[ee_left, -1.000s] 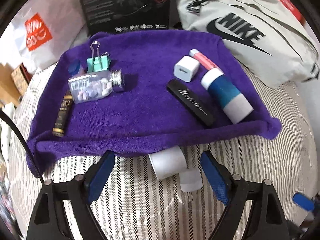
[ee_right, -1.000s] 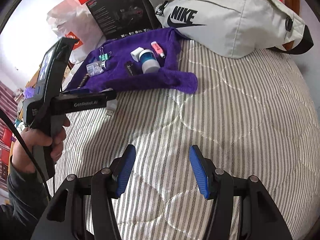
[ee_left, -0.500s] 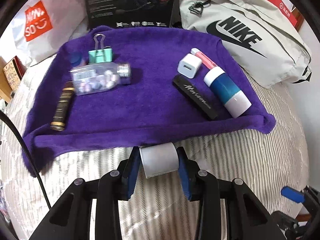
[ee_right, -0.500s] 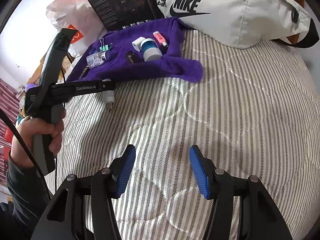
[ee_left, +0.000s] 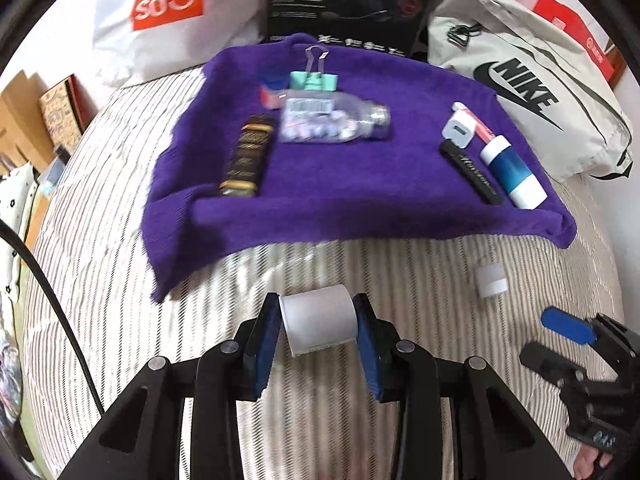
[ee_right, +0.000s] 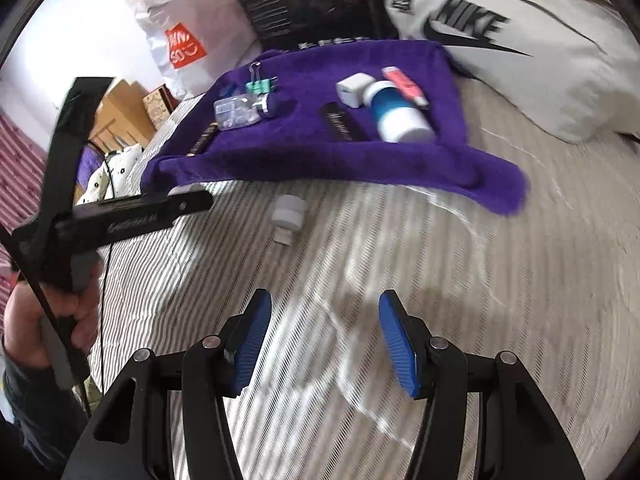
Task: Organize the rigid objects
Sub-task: 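Grasp the small white USB light with the right gripper, then set the tape roll on the towel with left while right places the USB light there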
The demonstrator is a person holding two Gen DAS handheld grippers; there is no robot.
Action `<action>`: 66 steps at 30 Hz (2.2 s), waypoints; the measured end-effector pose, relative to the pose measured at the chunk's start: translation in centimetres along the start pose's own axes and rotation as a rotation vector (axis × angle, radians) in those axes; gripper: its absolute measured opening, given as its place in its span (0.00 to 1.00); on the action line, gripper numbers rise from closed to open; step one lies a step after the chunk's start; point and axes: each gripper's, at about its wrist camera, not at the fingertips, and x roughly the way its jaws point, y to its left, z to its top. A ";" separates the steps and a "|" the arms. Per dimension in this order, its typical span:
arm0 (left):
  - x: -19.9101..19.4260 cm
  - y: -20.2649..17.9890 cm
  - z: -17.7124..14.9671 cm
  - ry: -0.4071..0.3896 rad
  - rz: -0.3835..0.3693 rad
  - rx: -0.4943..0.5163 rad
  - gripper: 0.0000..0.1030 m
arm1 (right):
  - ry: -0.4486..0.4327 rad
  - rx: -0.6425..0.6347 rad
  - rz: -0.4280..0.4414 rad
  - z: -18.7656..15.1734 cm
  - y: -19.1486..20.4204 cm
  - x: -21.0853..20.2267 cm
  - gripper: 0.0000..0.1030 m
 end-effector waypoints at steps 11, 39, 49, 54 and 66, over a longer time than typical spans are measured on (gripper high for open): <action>-0.1 1.7 -1.2 0.002 -0.038 -0.006 0.34 | -0.043 0.031 -0.055 1.8 1.8 3.0 0.53; -0.6 2.6 -1.0 -0.015 -0.109 0.002 0.34 | -0.084 -0.031 -0.125 3.5 3.8 3.9 0.24; -1.6 1.4 0.7 -0.048 -0.108 0.031 0.34 | -0.080 -0.033 -0.111 2.5 2.4 1.1 0.24; -2.0 1.3 1.8 -0.061 -0.114 0.038 0.34 | -0.082 -0.044 -0.088 3.1 2.2 0.5 0.24; -1.5 0.6 6.0 -0.079 -0.073 0.078 0.34 | -0.143 -0.058 -0.031 7.4 1.8 0.0 0.24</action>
